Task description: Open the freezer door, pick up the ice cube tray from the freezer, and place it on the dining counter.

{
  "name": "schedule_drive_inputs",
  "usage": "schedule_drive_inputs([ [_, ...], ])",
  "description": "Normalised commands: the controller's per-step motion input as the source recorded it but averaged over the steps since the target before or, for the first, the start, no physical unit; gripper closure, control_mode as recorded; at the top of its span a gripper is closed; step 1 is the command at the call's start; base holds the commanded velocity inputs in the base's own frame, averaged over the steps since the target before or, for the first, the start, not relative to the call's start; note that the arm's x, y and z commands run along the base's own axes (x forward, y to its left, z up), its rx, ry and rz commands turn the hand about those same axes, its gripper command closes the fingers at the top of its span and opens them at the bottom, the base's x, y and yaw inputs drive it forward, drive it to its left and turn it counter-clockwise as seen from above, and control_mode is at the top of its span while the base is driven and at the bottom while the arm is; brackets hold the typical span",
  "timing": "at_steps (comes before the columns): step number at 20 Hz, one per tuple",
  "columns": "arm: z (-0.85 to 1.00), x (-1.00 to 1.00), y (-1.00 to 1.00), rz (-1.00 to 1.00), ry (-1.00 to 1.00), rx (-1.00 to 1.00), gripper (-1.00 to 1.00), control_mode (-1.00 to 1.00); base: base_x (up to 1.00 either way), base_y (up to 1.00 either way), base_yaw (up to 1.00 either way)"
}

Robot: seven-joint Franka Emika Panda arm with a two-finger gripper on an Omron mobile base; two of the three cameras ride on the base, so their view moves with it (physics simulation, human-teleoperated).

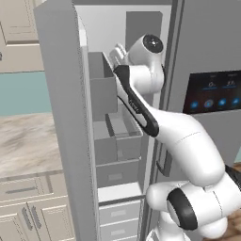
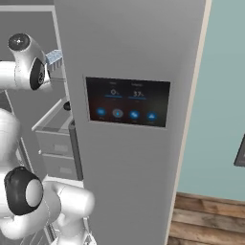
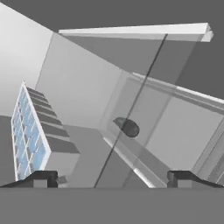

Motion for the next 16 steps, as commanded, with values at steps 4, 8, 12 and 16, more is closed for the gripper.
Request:
schedule_drive_inputs([
  [4,0.0,0.48,0.24,0.0,0.11,0.02,-1.0,-1.0,0.0,0.0,0.0],
  [8,-0.04,0.61,0.42,0.0,0.02,0.0,-1.0,-1.0,0.0,0.0,0.0],
  [12,0.0,0.54,0.11,0.04,0.04,0.0,-1.0,-1.0,0.0,0.0,0.0],
  [16,-0.11,0.43,0.4,0.08,0.0,0.0,-1.0,-1.0,0.0,0.0,0.0],
])
